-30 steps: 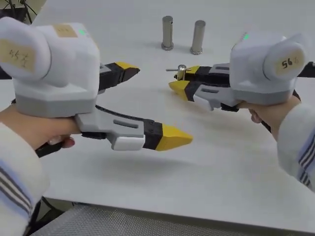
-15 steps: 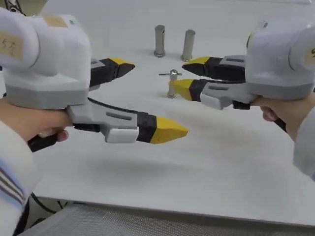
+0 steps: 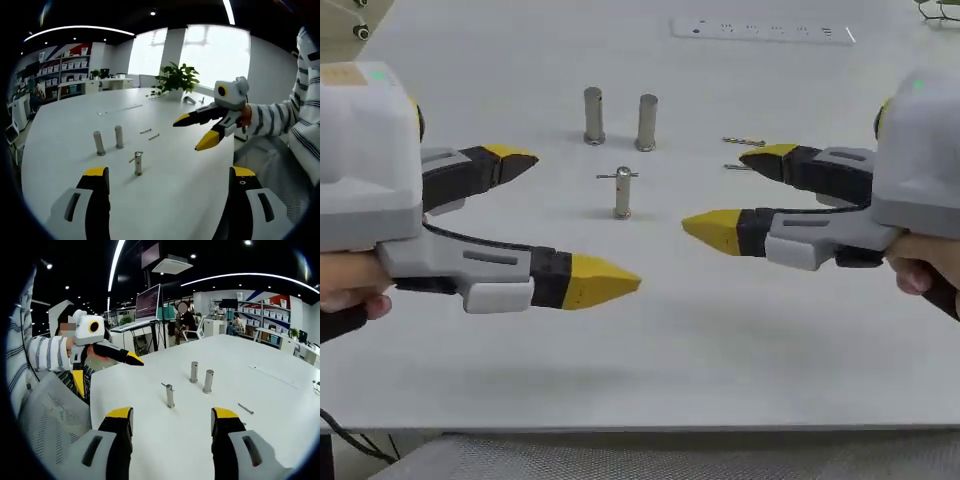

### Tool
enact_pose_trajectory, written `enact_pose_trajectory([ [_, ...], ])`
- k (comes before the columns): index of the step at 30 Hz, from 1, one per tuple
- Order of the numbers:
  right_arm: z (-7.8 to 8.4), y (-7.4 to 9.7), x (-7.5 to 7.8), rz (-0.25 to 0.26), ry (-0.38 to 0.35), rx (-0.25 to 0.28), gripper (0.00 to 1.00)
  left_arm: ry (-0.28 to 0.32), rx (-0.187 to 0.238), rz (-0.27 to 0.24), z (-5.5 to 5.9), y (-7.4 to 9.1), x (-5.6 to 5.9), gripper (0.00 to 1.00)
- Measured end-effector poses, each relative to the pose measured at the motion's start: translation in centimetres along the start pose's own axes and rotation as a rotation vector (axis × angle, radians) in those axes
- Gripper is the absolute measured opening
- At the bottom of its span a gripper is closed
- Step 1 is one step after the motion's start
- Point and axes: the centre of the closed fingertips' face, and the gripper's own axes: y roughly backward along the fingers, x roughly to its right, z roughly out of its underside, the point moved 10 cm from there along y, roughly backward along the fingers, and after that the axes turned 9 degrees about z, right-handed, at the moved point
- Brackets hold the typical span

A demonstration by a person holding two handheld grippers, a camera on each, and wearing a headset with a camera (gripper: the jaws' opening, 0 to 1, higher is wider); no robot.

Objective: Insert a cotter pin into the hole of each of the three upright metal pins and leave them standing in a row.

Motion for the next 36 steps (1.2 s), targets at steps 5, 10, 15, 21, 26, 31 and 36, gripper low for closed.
enact_pose_trajectory([
  [5, 0.2, 2.5, 0.3, 0.079, -0.047, -0.012, 0.73, 0.037, -0.016, 0.019, 0.2, 0.3, 0.2, 0.99],
  [10, 0.7, 5.1, 1.0, 0.156, -0.131, -0.036, 0.82, 0.039, -0.023, 0.004, 0.2, 0.5, -0.1, 0.99],
  [15, 1.4, 6.5, 1.2, 0.204, -0.163, -0.081, 0.88, 0.043, -0.020, 0.007, 0.0, 0.6, -0.9, 0.97],
  [21, 1.8, 6.8, 0.8, 0.250, -0.200, -0.107, 0.94, 0.035, 0.001, -0.007, -0.3, 0.9, -1.8, 0.98],
  [26, 2.0, 6.9, 0.2, 0.279, -0.207, -0.118, 0.95, 0.017, 0.020, -0.030, -0.5, 1.1, -3.0, 0.98],
  [31, 2.5, 7.2, -0.1, 0.303, -0.236, -0.117, 0.95, 0.009, 0.042, -0.044, -1.2, 1.0, -4.8, 0.97],
  [36, 2.9, 7.5, -0.3, 0.326, -0.259, -0.122, 0.94, 0.003, 0.055, -0.065, -1.9, 0.3, -7.3, 0.93],
])
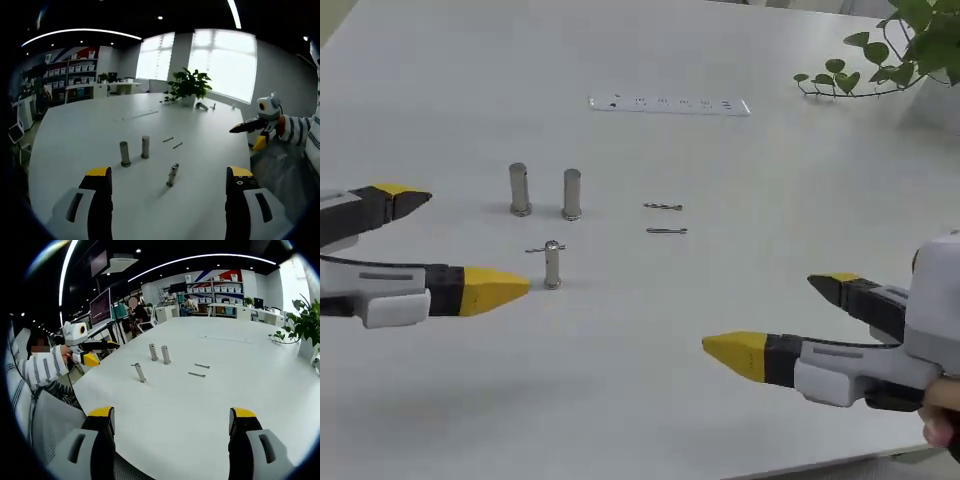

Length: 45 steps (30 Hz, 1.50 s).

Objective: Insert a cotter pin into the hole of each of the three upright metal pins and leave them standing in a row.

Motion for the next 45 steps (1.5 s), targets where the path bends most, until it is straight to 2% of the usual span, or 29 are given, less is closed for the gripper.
enact_pose_trajectory([
  [3, 0.1, 0.1, 0.0, 0.009, 0.002, -0.007, 0.93, 0.016, 0.023, -0.007, -0.2, -0.6, -1.1, 0.89],
  [6, 0.1, 0.2, 0.1, 0.020, 0.006, -0.016, 0.92, 0.022, 0.034, -0.050, -0.4, -1.4, -1.9, 0.87],
  [9, -0.1, 0.3, 0.0, 0.021, 0.010, -0.021, 0.92, 0.046, 0.054, -0.078, -0.3, -2.0, -3.4, 0.82],
  [15, -0.5, 0.6, 0.2, 0.031, 0.029, -0.034, 0.91, 0.039, 0.028, -0.102, 0.8, -3.5, -6.3, 0.74],
  [20, -0.7, 0.6, 0.2, 0.042, 0.020, -0.032, 0.90, 0.024, 0.036, -0.109, 1.1, -5.0, -8.0, 0.65],
  [24, -0.7, 0.2, 0.2, 0.047, 0.014, -0.037, 0.89, 0.001, 0.009, -0.112, 1.2, -6.2, -9.2, 0.58],
  [29, -0.6, -0.1, -0.1, 0.032, 0.024, -0.054, 0.89, -0.015, -0.005, -0.096, 1.1, -7.5, -9.9, 0.52],
  [34, -0.7, -0.6, -0.5, 0.015, 0.032, -0.064, 0.89, -0.055, -0.053, -0.082, 1.3, -8.7, -10.5, 0.43],
  [38, -0.8, -1.0, -0.4, 0.009, 0.038, -0.076, 0.88, -0.045, -0.050, -0.067, 1.5, -9.4, -10.9, 0.37],
  [43, -0.9, -1.1, -0.1, 0.011, 0.030, -0.076, 0.88, -0.038, -0.061, -0.077, 1.9, -10.1, -11.1, 0.27],
  [44, -1.0, -1.2, -0.1, 0.012, 0.031, -0.076, 0.88, -0.063, -0.082, -0.092, 2.0, -10.2, -11.2, 0.25],
  [45, -1.0, -1.2, 0.0, 0.012, 0.033, -0.077, 0.88, -0.068, -0.085, -0.093, 2.0, -10.2, -11.1, 0.24],
])
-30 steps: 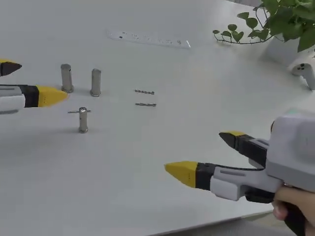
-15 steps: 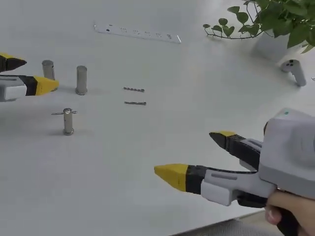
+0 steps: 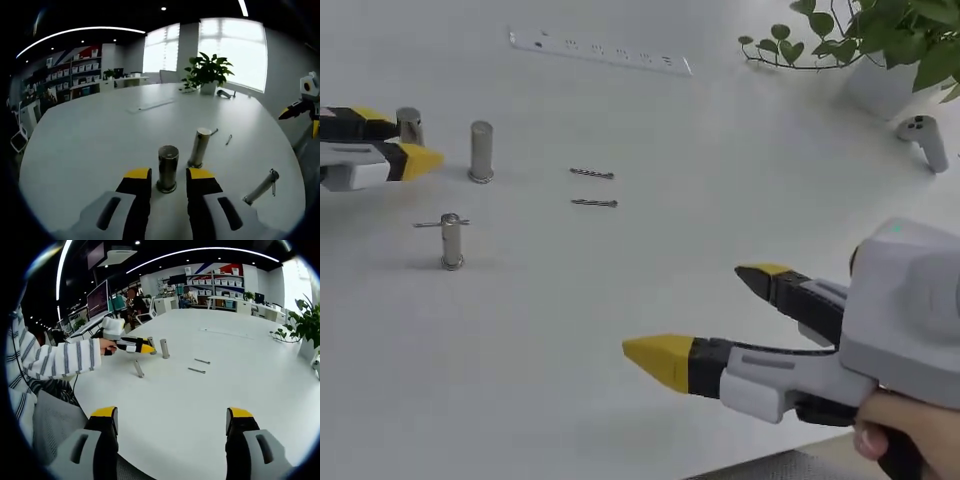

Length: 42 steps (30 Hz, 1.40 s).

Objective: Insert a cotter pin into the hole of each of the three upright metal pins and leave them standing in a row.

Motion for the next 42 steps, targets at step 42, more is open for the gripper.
enact_pose_trajectory([
  [42, -0.5, 0.3, -0.6, -0.013, 0.018, 0.080, 0.85, -0.038, -0.017, 0.034, -2.1, 6.1, 5.8, 0.09],
])
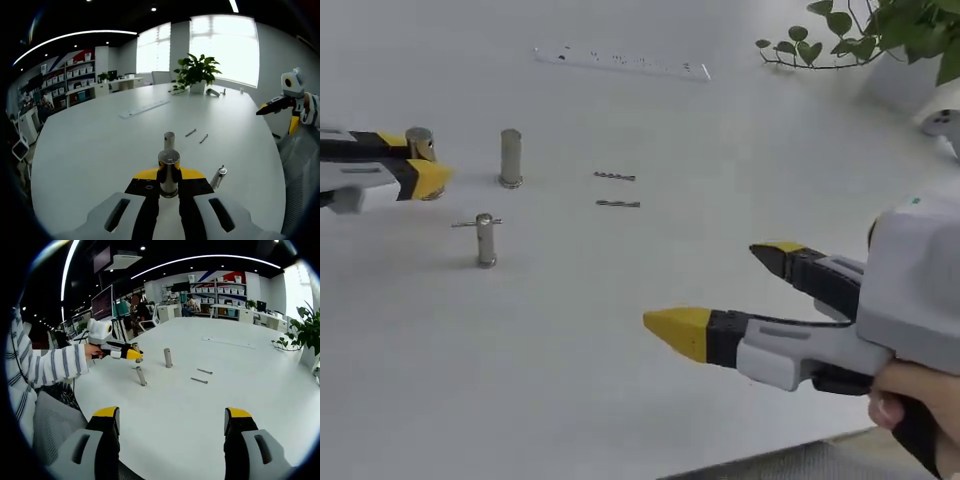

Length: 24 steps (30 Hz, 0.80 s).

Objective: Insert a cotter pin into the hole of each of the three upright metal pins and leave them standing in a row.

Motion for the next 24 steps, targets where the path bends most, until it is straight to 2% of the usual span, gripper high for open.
enact_pose_trajectory([
  [5, -0.1, 0.0, -0.1, 0.001, 0.002, 0.016, 0.84, -0.002, 0.005, -0.004, -0.1, 2.0, 1.2, 0.09],
  [8, -0.2, 0.2, -0.2, 0.004, 0.002, 0.027, 0.84, -0.013, -0.001, -0.010, 0.3, 2.6, 1.9, 0.09],
  [11, -0.3, 0.4, -0.3, 0.008, 0.002, 0.038, 0.84, 0.034, 0.015, -0.030, 1.0, 3.5, 3.1, 0.09],
  [14, -0.3, 0.6, -0.5, 0.012, 0.005, 0.046, 0.84, 0.042, 0.013, -0.035, 1.5, 3.9, 4.3, 0.09],
  [16, -0.3, 0.7, -0.6, 0.015, 0.004, 0.049, 0.84, 0.057, 0.014, -0.043, 1.8, 4.1, 5.0, 0.09],
  [17, -0.2, 0.7, -0.6, 0.016, 0.003, 0.051, 0.84, 0.080, 0.009, -0.051, 1.8, 4.0, 5.8, 0.09],
  [18, -0.2, 0.7, -0.6, 0.017, 0.003, 0.051, 0.84, 0.081, 0.005, -0.053, 1.7, 4.0, 6.2, 0.09],
  [19, -0.2, 0.8, -0.8, 0.018, 0.003, 0.054, 0.84, 0.070, -0.003, -0.070, 1.6, 3.8, 7.3, 0.09],
  [20, -0.1, 0.8, -0.8, 0.019, 0.002, 0.055, 0.84, 0.068, -0.006, -0.074, 1.6, 3.7, 7.8, 0.09],
  [23, -0.1, 1.0, -1.0, 0.026, 0.000, 0.064, 0.84, 0.057, -0.004, -0.078, 1.7, 3.5, 8.7, 0.09],
  [24, 0.0, 1.0, -1.1, 0.025, -0.003, 0.066, 0.84, 0.059, 0.002, -0.074, 1.7, 3.3, 9.3, 0.09],
])
